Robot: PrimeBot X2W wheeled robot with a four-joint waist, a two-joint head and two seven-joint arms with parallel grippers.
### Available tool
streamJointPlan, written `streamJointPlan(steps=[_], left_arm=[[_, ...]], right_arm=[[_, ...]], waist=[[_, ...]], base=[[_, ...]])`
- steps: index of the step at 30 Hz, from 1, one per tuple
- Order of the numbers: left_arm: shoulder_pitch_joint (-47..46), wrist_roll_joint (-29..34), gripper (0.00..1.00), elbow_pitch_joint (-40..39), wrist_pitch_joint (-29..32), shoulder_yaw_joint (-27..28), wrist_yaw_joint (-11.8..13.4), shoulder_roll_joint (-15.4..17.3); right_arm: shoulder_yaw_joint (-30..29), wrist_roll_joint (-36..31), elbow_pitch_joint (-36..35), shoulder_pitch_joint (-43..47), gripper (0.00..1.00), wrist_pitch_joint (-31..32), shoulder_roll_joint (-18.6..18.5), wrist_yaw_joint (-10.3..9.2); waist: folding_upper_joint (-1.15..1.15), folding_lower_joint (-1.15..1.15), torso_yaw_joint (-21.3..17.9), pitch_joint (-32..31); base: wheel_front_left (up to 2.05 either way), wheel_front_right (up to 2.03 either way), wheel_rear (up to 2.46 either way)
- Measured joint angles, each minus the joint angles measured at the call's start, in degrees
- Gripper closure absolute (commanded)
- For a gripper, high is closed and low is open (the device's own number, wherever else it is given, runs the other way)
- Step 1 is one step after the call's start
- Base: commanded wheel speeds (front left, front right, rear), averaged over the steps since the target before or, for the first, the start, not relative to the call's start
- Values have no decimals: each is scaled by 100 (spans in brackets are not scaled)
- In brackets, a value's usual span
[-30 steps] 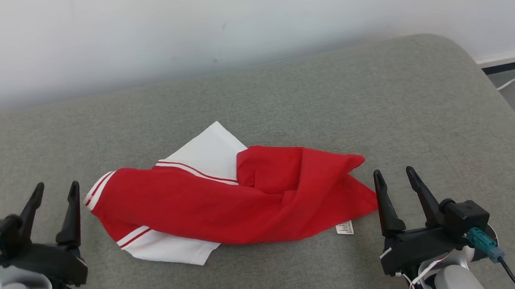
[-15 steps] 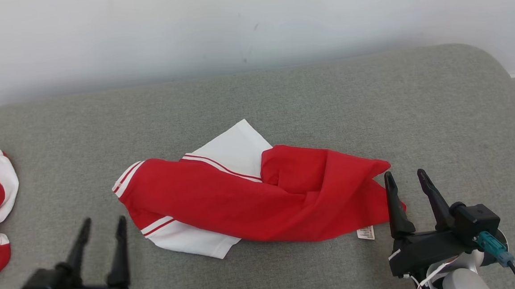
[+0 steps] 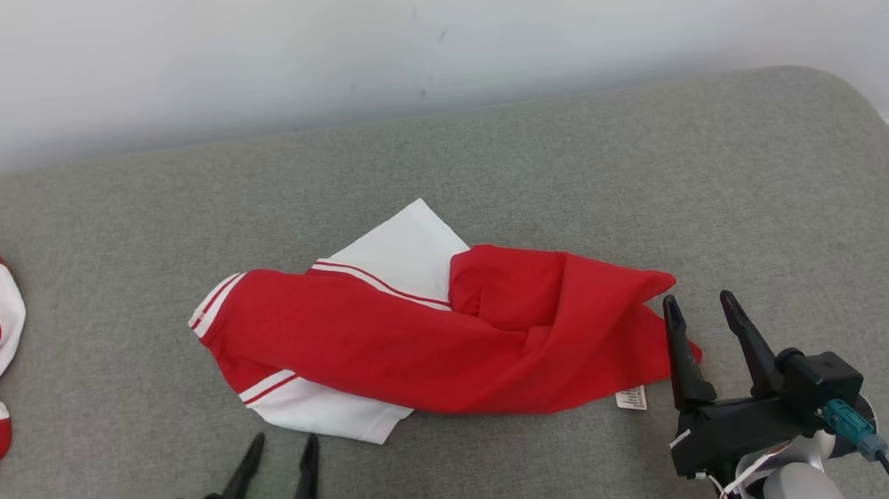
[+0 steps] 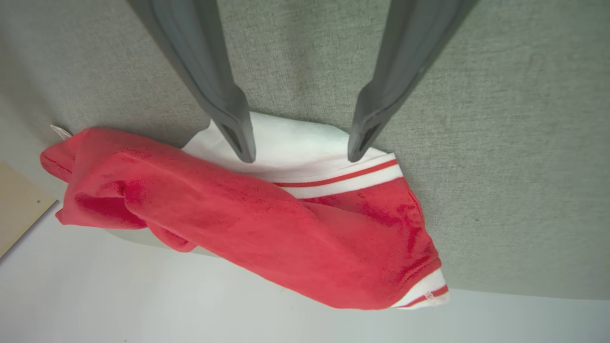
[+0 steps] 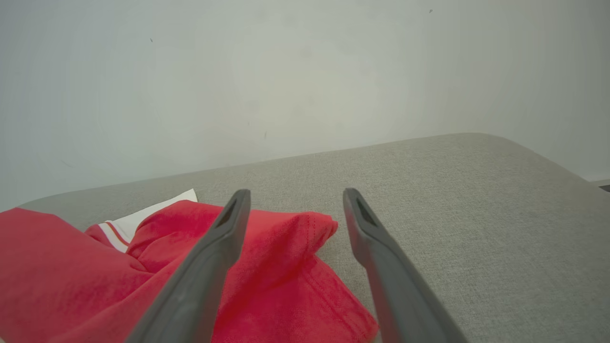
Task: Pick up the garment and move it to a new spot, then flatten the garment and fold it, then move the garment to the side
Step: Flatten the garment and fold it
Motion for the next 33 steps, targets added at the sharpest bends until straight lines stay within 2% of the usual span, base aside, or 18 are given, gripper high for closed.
streamJointPlan(steps=[8,20,28,29,30,33], left_arm=[[-152,49,0,689,0,-411,-97,-135],[-709,122,0,1653,-9,-497,-100,-194],[-1004,125,0,1901,-9,-479,-102,-215],[-1020,129,74,1944,-9,-491,-102,-218],[-1028,146,100,1989,-9,-500,-102,-219],[-1031,170,100,2004,-9,-493,-99,-220]], right_arm=[[33,2,7,-44,0,-1,11,0],[55,25,-8,-75,0,-1,27,0],[52,23,-4,-73,0,-1,48,0],[47,23,-1,-72,0,-1,51,0],[51,22,5,-71,0,-1,53,0],[49,19,12,-66,0,-1,57,0]], waist=[[0,0,-143,37],[0,0,-404,103],[0,0,-480,95],[0,0,-478,87],[0,0,-476,75],[0,0,-469,48]], base=[[0,0,0],[0,0,0],[0,0,0],[0,0,0],[0,0,0],[0,0,0]])
